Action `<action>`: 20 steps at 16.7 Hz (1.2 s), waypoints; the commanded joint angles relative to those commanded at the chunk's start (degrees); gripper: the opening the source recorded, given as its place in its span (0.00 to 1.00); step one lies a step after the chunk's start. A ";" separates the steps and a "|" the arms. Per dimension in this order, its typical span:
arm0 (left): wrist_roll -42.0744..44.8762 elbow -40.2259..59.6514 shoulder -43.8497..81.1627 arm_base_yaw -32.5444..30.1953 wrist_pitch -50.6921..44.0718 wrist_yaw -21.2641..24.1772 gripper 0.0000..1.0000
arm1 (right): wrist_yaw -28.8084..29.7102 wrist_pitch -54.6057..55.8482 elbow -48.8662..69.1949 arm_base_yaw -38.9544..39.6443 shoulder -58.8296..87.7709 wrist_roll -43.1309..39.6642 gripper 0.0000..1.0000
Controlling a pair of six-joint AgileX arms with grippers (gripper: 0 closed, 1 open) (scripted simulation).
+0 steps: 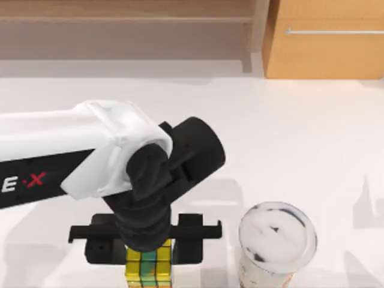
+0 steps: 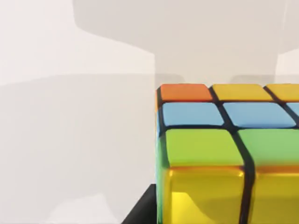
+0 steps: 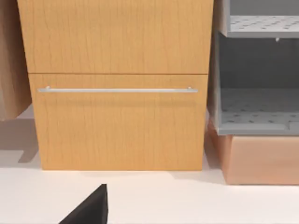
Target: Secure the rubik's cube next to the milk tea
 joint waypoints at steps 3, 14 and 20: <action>-0.07 -0.14 0.02 -0.05 0.35 -0.13 0.00 | 0.00 0.00 0.00 0.00 0.00 0.00 1.00; 0.16 -2.36 0.93 -0.04 4.51 0.67 0.00 | 0.00 0.00 0.00 0.00 0.00 0.00 1.00; 0.18 -2.97 1.56 -0.10 4.75 0.69 0.08 | 0.00 0.00 0.00 0.00 0.00 0.00 1.00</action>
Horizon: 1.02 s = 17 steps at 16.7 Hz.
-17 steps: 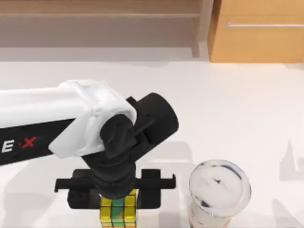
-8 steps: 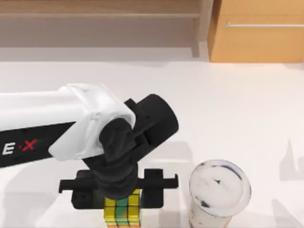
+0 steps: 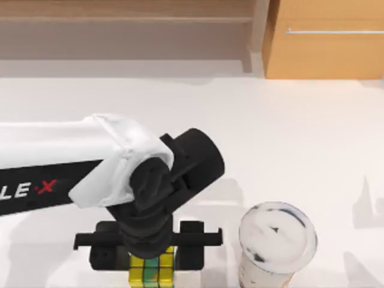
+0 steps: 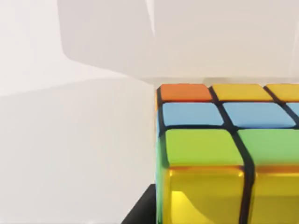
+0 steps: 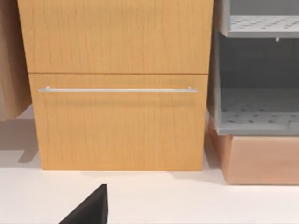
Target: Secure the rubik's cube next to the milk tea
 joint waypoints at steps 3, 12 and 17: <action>0.00 0.00 0.00 0.00 0.00 0.00 0.30 | 0.00 0.00 0.00 0.00 0.00 0.00 1.00; 0.00 0.00 0.00 0.00 0.00 0.00 0.98 | 0.00 0.00 0.00 0.00 0.00 0.00 1.00; 0.00 0.00 0.00 0.00 0.00 0.00 1.00 | 0.00 0.00 0.00 0.00 0.00 0.00 1.00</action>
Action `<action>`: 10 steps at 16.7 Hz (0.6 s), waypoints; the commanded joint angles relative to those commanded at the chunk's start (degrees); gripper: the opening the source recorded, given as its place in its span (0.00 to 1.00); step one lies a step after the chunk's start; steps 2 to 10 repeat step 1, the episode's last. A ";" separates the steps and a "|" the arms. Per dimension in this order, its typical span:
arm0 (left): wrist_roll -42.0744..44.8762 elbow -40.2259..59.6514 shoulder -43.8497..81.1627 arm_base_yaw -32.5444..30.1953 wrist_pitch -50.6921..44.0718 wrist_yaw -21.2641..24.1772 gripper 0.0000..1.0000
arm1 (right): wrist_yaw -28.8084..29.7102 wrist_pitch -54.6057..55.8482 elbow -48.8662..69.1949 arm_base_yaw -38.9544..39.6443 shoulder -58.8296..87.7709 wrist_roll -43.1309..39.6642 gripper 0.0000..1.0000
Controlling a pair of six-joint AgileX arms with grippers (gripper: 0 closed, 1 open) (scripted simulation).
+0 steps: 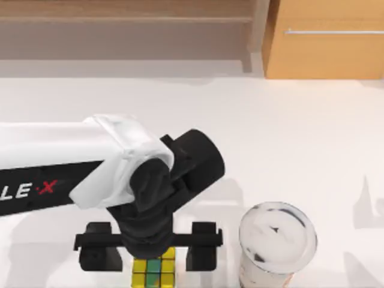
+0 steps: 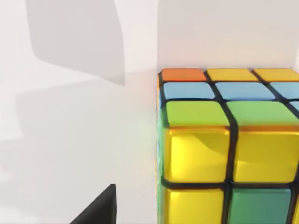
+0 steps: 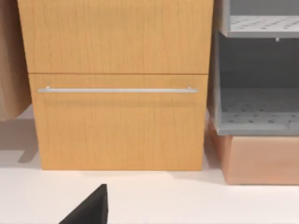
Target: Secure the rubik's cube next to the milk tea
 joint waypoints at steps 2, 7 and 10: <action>0.00 0.00 0.00 0.00 0.00 0.00 1.00 | 0.00 0.00 0.00 0.00 0.00 0.00 1.00; 0.00 0.00 0.00 0.00 0.00 0.00 1.00 | 0.00 0.00 0.00 0.00 0.00 0.00 1.00; 0.00 0.00 0.00 0.00 0.00 0.00 1.00 | 0.00 0.00 0.00 0.00 0.00 0.00 1.00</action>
